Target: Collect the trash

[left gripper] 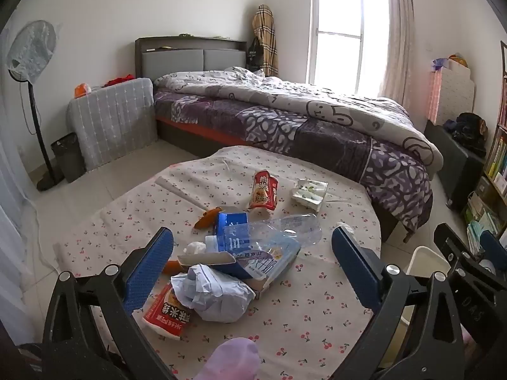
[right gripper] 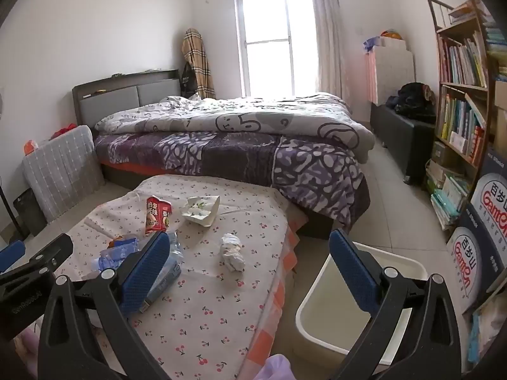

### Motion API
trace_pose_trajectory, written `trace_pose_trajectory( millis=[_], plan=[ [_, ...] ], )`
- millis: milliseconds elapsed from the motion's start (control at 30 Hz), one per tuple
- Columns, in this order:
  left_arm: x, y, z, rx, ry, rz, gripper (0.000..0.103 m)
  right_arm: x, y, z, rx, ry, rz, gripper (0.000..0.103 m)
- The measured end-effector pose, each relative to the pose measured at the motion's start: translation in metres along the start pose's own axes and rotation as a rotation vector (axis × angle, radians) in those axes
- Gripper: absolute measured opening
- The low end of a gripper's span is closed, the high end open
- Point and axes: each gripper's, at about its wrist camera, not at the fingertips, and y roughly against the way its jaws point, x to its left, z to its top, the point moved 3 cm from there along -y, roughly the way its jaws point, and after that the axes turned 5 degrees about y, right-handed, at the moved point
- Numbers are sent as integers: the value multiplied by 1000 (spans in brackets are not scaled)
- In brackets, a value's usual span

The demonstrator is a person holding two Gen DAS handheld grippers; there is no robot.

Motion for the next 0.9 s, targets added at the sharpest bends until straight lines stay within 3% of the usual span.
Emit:
trace_pose_trajectory(
  millis=[900],
  plan=[
    [0,4,0,2,5,-5,96,5,1,-1,-4,-7,0,98]
  ],
)
